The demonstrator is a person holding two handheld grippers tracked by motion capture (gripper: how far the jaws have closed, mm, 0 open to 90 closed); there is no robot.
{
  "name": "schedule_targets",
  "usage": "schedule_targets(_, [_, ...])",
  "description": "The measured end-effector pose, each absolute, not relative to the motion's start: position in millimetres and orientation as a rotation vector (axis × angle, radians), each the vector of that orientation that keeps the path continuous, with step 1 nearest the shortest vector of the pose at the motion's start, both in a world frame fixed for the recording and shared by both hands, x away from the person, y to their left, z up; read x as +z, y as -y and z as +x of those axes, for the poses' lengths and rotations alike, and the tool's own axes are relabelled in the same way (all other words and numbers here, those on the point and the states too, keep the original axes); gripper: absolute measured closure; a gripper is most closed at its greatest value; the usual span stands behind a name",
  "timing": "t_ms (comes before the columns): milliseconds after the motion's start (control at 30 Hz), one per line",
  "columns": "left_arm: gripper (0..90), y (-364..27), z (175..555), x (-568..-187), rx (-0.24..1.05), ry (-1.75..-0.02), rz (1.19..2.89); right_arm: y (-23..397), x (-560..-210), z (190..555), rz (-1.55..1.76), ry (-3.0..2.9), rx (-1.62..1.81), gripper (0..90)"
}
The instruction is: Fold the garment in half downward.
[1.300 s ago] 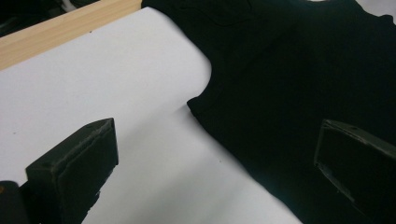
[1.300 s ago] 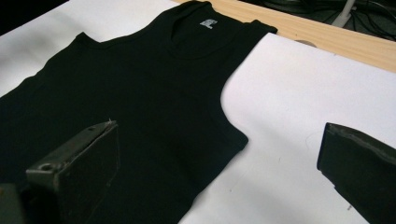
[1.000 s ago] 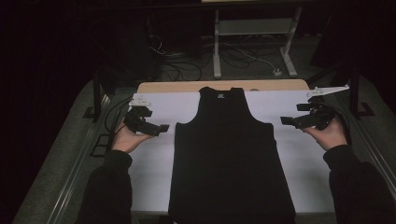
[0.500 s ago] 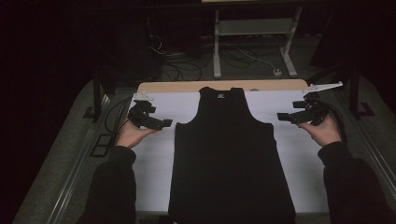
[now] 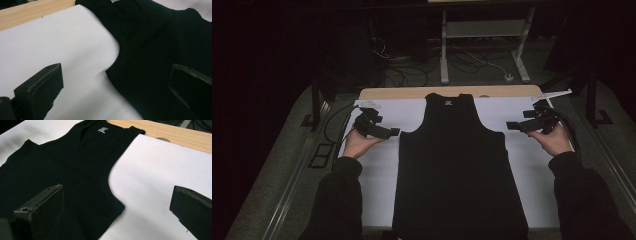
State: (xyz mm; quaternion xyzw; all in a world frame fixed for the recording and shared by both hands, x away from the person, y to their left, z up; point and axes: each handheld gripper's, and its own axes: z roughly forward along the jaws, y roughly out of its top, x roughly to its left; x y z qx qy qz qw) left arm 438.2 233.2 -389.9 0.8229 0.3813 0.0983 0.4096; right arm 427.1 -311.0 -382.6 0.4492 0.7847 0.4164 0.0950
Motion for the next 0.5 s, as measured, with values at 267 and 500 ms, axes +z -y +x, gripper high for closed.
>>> schedule_targets(267, [0.0, -232.0, 442.1, -397.9, 0.234, -0.97, 2.03, 308.4, -392.7, 432.9, 1.35, -2.333, 1.218, 0.0])
schedule_targets(500, [0.0, -222.6, 444.3, -405.6, 0.227, -0.947, 2.054, 307.3, -400.8, 435.9, 1.371, -2.337, 1.205, 0.0])
